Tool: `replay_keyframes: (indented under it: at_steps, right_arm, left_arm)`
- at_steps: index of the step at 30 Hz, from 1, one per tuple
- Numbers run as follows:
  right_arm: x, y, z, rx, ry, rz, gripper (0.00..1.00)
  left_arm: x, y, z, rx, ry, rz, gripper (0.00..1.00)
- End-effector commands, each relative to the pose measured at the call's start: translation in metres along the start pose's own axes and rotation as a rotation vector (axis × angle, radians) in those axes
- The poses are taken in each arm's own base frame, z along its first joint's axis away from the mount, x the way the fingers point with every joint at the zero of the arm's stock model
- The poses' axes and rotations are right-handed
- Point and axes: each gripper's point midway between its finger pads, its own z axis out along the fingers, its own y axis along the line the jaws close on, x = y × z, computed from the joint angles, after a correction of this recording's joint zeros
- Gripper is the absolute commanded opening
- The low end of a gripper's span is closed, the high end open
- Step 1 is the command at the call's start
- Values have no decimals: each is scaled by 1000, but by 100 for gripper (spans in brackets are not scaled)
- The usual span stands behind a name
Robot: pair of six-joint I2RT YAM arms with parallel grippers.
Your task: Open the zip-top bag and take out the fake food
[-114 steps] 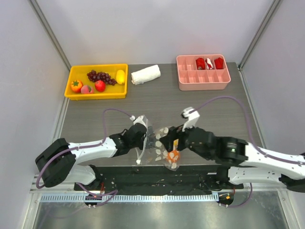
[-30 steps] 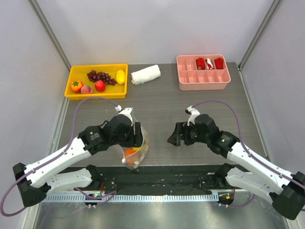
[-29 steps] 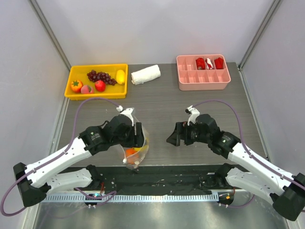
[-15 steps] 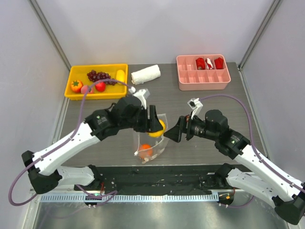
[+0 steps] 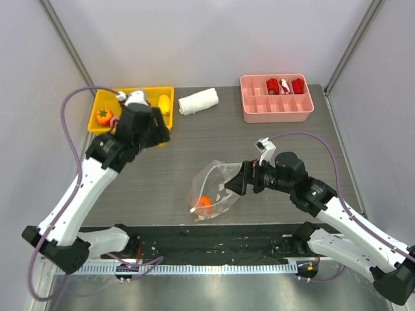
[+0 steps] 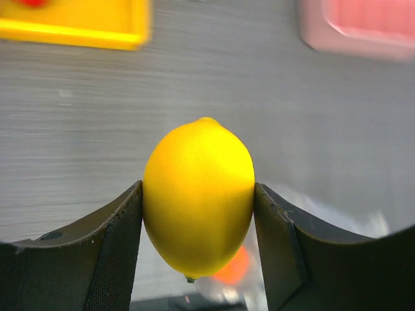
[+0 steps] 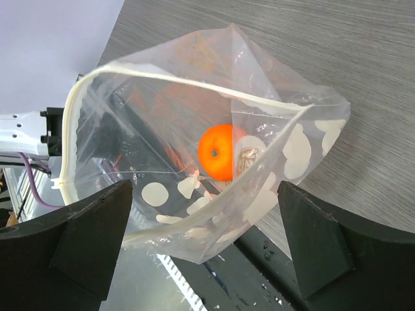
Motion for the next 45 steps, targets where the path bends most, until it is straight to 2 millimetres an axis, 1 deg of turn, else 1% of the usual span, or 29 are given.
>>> replay_keyframes:
  at_steps: [1,4,5,6,9,11,12,13,14,15,16,18,20,21,22,25,30,31,33,34,35,36,37,38,39,40,41,42,45]
  right_arm:
    - [-2,-2,0,12,-16,-6,99]
    - [-2,-2,0,14,-22,8,95]
    - [-2,-1,0,9,-21,10,93]
    - [-1,0,0,2,-16,10,90]
    - [-1,2,0,-3,-11,2,85]
    - [-1,2,0,-5,-8,4,83]
    - [-1,3,0,-8,-7,5,82]
    - [-1,2,0,-6,-4,10,82]
    - [0,3,0,-10,-2,10,81]
    - [1,1,1,-6,-2,13,81]
    - [1,1,1,-4,-1,13,82]
    - [2,0,2,-2,1,17,82]
    - [2,0,3,-4,2,19,82]
    - [2,0,3,-3,0,20,82]
    - [2,0,4,-7,2,18,82]
    - [1,4,5,-22,2,25,82]
    - [1,-1,3,9,13,11,81]
    - [-1,-3,2,27,4,7,81]
    - [-2,-8,-1,58,4,-1,78]
    - [-4,-10,-2,76,-8,-6,75]
    - [-5,-10,-3,83,-9,-6,68]
    - [-6,-11,-4,87,-11,-13,61]
    - [-10,-9,-5,88,-20,-17,45]
    - [-10,-9,-7,94,-17,-17,36]
    - [-14,-8,-9,101,-26,-26,28]
    - [-20,-4,-15,108,-34,-34,15]
    - [-28,-5,-20,134,-58,-45,10]
    - [-32,-6,-24,153,-66,-58,6]
    - [-54,-2,-43,203,-113,-111,1]
  left_arm:
    - [-38,83,57,-213,-58,-158,0]
    - [-56,121,111,-273,-89,-253,0]
    - [-66,120,125,-225,-88,-310,0]
    - [-67,149,158,-270,-67,-362,0]
    - [-97,167,201,-241,-89,-446,0]
    - [-83,195,250,-262,-8,-484,0]
    - [-107,185,257,-187,-22,-476,0]
    - [-82,198,288,-213,61,-489,0]
    - [-78,199,298,-213,83,-489,0]
    - [-99,206,300,-186,57,-501,0]
    - [-76,216,320,-198,124,-520,0]
    - [-75,213,331,-142,146,-531,0]
    - [-57,213,339,-137,203,-544,1]
    - [-53,214,339,-143,216,-547,3]
    - [-39,219,338,-179,240,-551,21]
    - [-31,222,326,-201,241,-532,69]
    - [-58,210,273,-217,173,-489,81]
    - [-46,210,265,-231,199,-496,82]
    - [-65,188,227,-205,129,-468,84]
    - [-51,186,215,-213,141,-467,84]
    - [-48,165,207,-173,126,-441,83]
    - [-60,130,177,-99,69,-400,82]
    - [-57,111,164,-48,59,-377,78]
    - [-35,100,158,-27,80,-360,73]
    - [-38,53,124,90,27,-294,70]
    - [-29,33,111,149,24,-266,70]
    - [-11,15,99,222,51,-264,68]
    - [-13,-24,69,373,7,-230,67]
    - [4,-84,20,633,19,-210,60]
